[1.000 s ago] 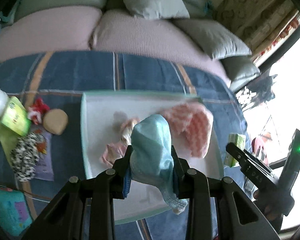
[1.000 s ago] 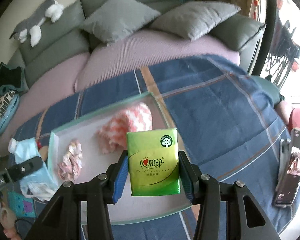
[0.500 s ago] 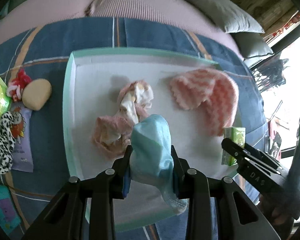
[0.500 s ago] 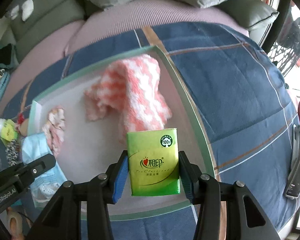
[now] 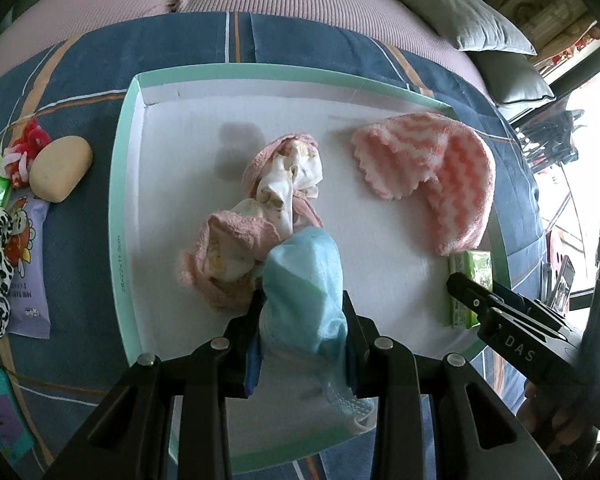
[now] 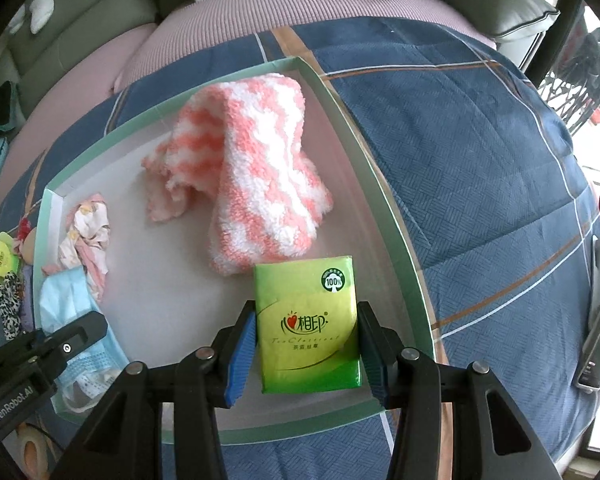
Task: Organize soft objects
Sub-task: 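Open the left gripper to drop the mask while the right gripper releases the tissue pack, then move both grippers back toward the remaining items beside the tray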
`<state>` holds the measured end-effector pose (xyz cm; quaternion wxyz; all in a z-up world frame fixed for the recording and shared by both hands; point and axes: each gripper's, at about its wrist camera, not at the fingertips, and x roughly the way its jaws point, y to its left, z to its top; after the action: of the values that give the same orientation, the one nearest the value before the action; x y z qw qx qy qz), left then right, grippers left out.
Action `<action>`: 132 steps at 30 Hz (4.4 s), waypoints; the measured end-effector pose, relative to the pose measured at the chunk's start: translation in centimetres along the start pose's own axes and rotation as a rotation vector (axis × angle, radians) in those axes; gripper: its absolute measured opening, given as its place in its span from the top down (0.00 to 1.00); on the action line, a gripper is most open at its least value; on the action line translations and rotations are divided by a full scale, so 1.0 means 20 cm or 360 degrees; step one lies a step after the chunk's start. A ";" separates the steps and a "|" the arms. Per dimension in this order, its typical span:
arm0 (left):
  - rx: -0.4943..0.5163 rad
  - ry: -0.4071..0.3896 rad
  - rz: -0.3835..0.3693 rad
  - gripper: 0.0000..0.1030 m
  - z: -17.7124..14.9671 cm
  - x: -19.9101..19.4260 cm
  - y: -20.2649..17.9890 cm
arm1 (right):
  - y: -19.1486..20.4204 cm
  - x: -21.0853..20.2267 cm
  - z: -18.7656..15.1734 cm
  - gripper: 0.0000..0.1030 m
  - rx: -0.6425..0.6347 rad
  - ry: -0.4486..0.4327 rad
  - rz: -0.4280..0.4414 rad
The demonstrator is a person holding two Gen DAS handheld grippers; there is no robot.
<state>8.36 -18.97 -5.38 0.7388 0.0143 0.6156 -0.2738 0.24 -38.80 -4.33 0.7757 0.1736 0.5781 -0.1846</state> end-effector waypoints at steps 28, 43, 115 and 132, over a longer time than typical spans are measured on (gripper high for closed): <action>0.0030 -0.0181 0.0090 0.35 0.02 -0.19 0.00 | 0.04 -0.08 0.07 0.39 -0.0003 -0.0090 -0.0019; -0.0010 -0.0410 0.0304 0.04 0.05 -0.24 0.05 | 0.00 -0.16 0.09 0.00 0.0054 -0.0275 0.0038; -0.0741 -0.0682 0.0657 0.04 -0.22 -0.95 1.13 | 1.14 -0.25 -0.12 0.00 -0.0782 -0.0425 0.0496; -0.0550 -0.0514 0.0506 0.04 -0.12 -0.85 1.39 | 1.38 -0.19 -0.15 0.00 -0.0856 -0.0312 0.0618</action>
<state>16.29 12.12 0.88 0.8524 -0.0595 0.5175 -0.0443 10.19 -13.01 0.00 0.8662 0.0511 0.4849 0.1095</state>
